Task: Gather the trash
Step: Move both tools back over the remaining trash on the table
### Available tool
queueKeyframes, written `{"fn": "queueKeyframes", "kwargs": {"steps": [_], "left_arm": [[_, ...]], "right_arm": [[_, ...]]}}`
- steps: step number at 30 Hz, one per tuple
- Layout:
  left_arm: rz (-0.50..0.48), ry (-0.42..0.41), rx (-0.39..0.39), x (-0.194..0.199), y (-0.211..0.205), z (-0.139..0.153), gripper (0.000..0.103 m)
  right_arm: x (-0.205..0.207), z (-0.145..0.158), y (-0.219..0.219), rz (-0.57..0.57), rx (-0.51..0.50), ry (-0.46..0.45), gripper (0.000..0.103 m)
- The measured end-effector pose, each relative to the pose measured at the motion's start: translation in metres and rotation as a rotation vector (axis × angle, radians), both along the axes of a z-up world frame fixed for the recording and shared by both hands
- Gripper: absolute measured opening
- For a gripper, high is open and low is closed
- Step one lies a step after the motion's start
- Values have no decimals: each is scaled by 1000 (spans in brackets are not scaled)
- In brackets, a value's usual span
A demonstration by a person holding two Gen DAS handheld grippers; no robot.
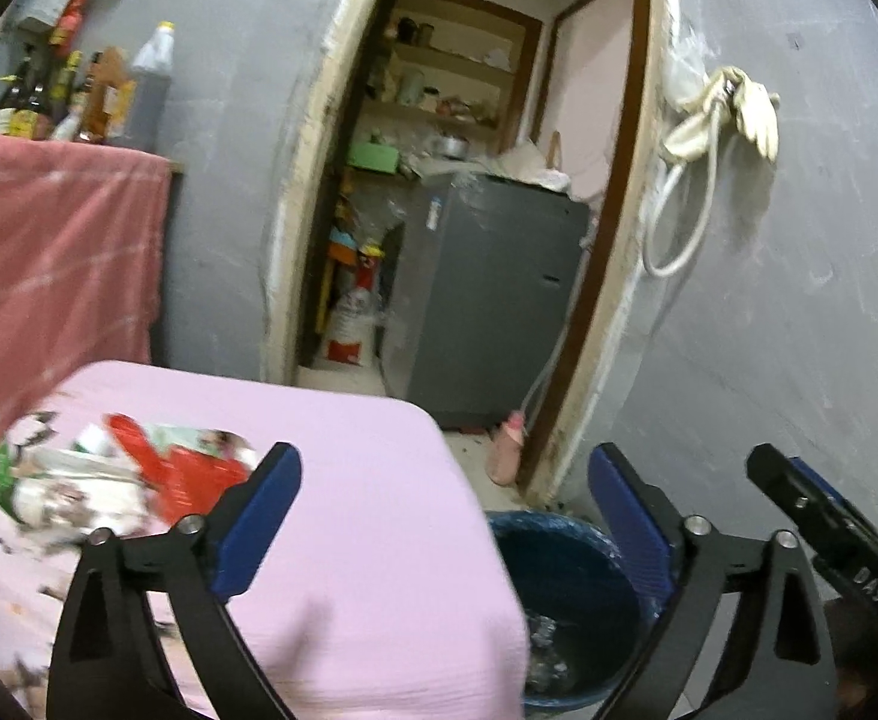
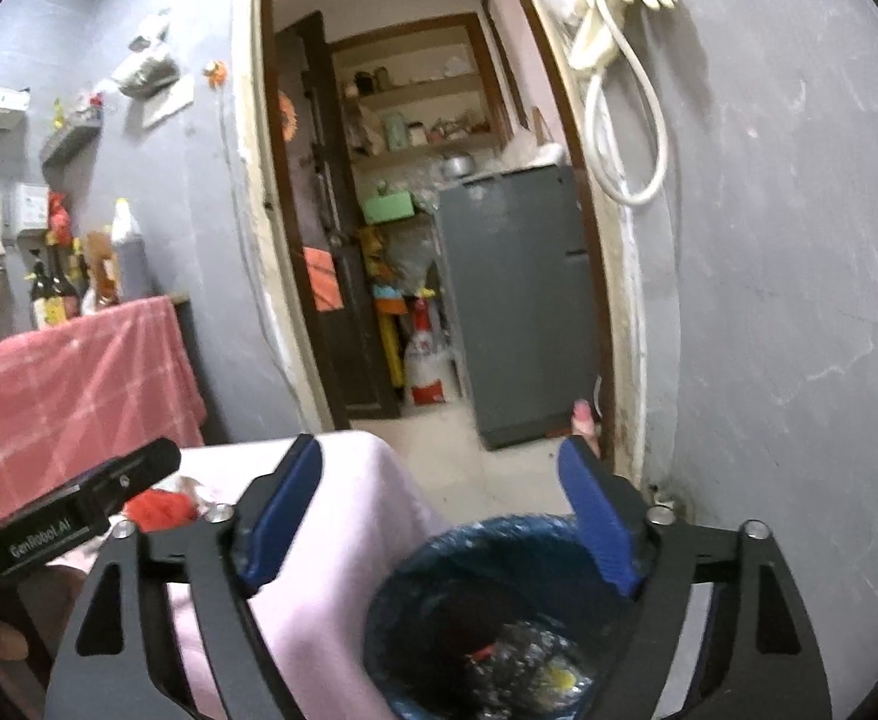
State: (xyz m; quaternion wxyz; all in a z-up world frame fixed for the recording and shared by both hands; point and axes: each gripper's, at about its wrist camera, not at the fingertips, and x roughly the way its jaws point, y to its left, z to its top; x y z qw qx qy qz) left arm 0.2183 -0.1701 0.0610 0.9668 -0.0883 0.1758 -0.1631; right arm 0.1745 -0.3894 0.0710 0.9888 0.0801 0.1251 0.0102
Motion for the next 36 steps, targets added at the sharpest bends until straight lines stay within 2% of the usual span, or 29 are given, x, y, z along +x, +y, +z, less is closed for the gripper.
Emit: {"fn": "queueKeyframes", "kwargs": {"steps": [4,9,18,25,31,36], "left_arm": [[42,-7,-7,-11,29,8,99],[108,-13,-10,-25,73,12,100],[256,-8,17,-47,152,4,100],[359,66,36,-47,206,-22,100],[380,147,7,-38,234,-41,100],[365,200,16,-27,242,-51,100]], "right_arm": [[-5,15,24,31,-9,-35,103],[-6,25,56,83,-11,-52,103],[5,18,116,189,-14,-27,103],[25,0,164,263,-36,31,103],[46,-16,193,307,-56,90,103],[68,-28,212,330,-73,152,103]]}}
